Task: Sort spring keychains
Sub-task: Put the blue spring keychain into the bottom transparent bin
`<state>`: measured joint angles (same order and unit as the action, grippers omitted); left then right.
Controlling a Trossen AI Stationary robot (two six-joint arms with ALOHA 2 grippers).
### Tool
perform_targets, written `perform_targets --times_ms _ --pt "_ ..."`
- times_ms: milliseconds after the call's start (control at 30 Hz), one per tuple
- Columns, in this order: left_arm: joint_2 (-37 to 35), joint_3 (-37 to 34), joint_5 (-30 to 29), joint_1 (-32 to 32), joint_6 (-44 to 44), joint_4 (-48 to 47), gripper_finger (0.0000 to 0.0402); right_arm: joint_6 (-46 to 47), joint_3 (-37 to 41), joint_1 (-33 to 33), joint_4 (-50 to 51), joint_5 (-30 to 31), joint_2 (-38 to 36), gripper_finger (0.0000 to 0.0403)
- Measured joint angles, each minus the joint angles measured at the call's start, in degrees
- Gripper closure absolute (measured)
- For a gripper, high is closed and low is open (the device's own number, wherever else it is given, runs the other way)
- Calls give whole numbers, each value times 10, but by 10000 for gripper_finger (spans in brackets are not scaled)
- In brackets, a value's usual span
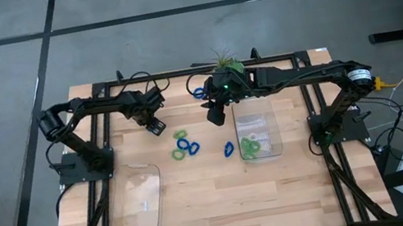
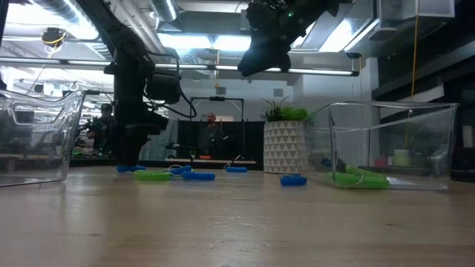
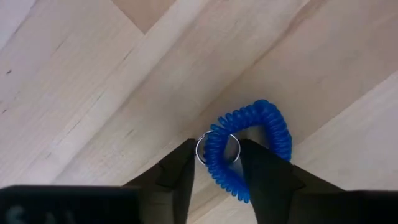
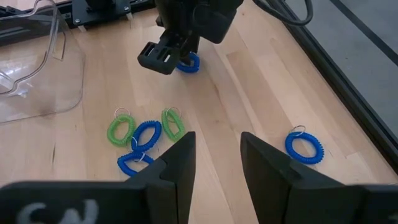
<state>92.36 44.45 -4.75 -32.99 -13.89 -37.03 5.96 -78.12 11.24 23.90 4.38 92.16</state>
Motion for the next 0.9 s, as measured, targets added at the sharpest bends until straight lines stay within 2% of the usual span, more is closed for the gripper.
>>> perform_targets --times_ms 233,400,600,900 --pt "0 0 15 0 6 0 352 0 0 0 0 0 0 276" --pt "0 0 19 0 16 -2 390 0 0 0 0 0 0 276" --pt "-11 -2 23 0 16 -4 390 0 0 0 1 0 0 276" --pt "-99 -4 28 0 12 -20 395 0 0 0 7 0 0 276"
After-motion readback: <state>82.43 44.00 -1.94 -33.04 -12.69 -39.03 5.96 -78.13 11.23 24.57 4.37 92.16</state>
